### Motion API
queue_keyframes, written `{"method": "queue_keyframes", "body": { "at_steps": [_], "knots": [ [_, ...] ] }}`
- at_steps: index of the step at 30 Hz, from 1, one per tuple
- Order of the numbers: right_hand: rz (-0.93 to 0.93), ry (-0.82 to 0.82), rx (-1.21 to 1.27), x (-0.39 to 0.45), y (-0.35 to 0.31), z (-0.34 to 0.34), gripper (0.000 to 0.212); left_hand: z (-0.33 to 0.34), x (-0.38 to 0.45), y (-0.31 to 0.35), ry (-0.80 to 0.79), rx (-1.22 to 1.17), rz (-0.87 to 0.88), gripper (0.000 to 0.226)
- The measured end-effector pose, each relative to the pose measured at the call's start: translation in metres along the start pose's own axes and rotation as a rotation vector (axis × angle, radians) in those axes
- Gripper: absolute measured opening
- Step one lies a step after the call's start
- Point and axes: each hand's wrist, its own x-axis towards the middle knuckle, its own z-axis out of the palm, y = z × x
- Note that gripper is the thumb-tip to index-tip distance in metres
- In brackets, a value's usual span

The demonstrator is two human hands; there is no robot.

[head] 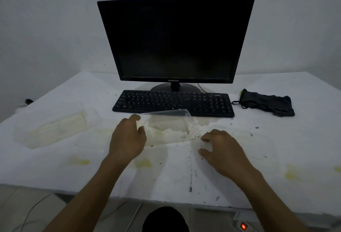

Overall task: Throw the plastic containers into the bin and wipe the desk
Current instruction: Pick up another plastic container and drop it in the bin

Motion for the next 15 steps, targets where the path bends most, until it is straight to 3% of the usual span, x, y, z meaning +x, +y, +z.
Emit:
{"method": "queue_keyframes", "body": {
  "at_steps": [6,10,15],
  "knots": [
    [-0.142,0.072,-0.107,-0.001,0.003,0.002,0.017,0.001,0.017,-0.005,-0.053,0.118,-0.116,0.032],
    [-0.259,0.124,-0.316,-0.001,0.002,0.008,0.036,0.002,0.025,-0.006,-0.065,0.093,-0.142,0.033],
    [-0.297,0.056,-0.362,0.007,0.001,0.005,0.036,0.005,0.027,-0.006,-0.109,-0.089,-0.192,0.039]
  ]
}}
